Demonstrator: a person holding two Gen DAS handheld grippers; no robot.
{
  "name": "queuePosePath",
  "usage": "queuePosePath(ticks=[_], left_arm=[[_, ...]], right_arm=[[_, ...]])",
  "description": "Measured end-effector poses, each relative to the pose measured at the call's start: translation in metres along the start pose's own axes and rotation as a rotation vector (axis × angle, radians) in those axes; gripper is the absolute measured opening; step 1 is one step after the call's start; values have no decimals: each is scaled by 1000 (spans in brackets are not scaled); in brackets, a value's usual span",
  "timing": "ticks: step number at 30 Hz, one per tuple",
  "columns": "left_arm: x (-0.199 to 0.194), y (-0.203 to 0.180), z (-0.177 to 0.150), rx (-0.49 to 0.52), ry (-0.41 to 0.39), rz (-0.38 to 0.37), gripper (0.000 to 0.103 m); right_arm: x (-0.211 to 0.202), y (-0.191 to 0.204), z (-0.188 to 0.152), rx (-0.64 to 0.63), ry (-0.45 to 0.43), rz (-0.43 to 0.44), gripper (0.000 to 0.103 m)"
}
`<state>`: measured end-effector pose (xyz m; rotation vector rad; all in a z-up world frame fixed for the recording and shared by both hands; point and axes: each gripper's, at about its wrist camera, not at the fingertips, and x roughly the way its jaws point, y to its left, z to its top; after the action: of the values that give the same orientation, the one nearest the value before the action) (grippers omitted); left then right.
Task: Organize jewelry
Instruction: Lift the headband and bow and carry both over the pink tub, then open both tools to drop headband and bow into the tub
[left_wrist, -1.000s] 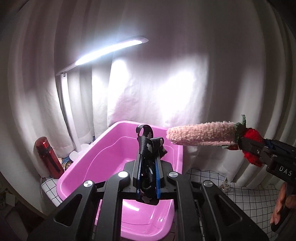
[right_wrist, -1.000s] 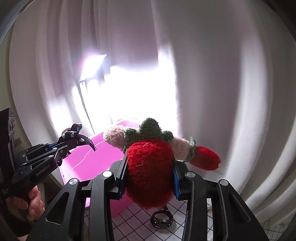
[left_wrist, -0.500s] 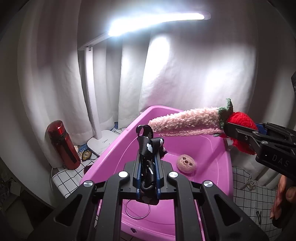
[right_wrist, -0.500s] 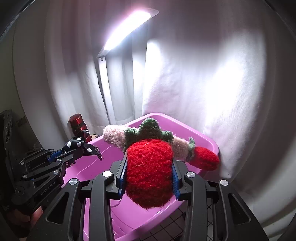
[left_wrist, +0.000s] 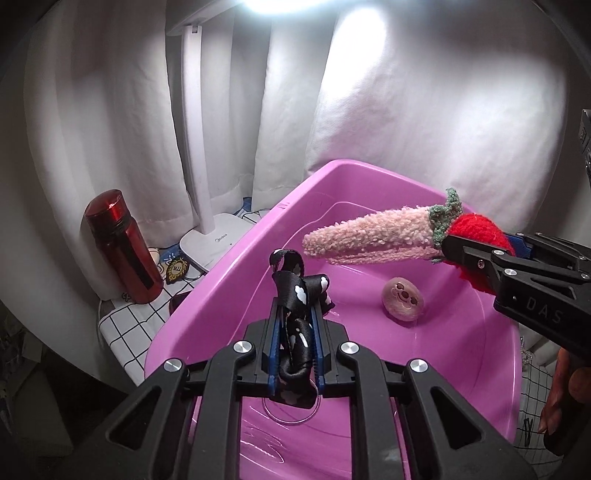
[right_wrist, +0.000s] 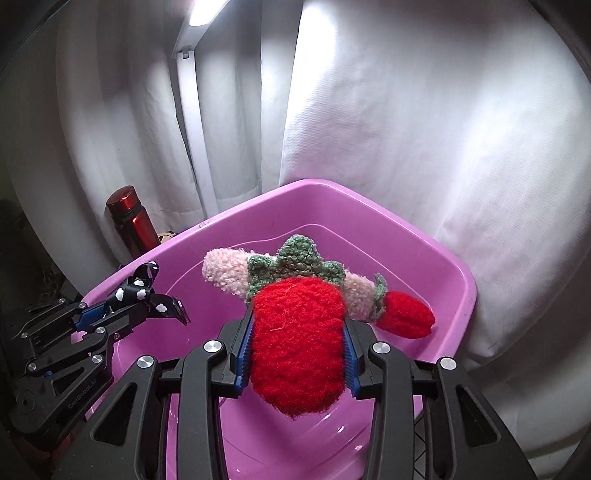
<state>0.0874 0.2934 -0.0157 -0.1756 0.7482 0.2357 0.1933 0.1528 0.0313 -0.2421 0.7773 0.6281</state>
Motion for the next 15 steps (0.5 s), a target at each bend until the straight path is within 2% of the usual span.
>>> queuePosePath(ticks=[1,2,3,4,5,6,7,10,15], left_arm=[[1,1,0,-6,9,2,21],[2,2,-1,-13,14,4,22],[3,4,-2,-17,16,8,29],[2,5,-2,-16,13,17,41],[1,6,-3,-13,8,32,51],[-1,7,-3,-15,-2,48,76],[-5,8,-3,-19,-20,57,84],[-10,10,-1,-21,-33,69,90],[-12,13,-3,-45,-18,75,91]], right_arm=[[3,-1,0,5,11,-2,39],[5,-2,1,12,19,-6,44],[7,-3,2,19,21,-12,51],[7,-3,3,23,21,-18,57],[6,-4,4,27,17,-22,68],[4,-4,5,29,12,-28,69],[2,-4,5,27,6,-33,69],[-3,-5,6,29,-4,-49,69],[-7,-4,2,36,-12,-50,69]])
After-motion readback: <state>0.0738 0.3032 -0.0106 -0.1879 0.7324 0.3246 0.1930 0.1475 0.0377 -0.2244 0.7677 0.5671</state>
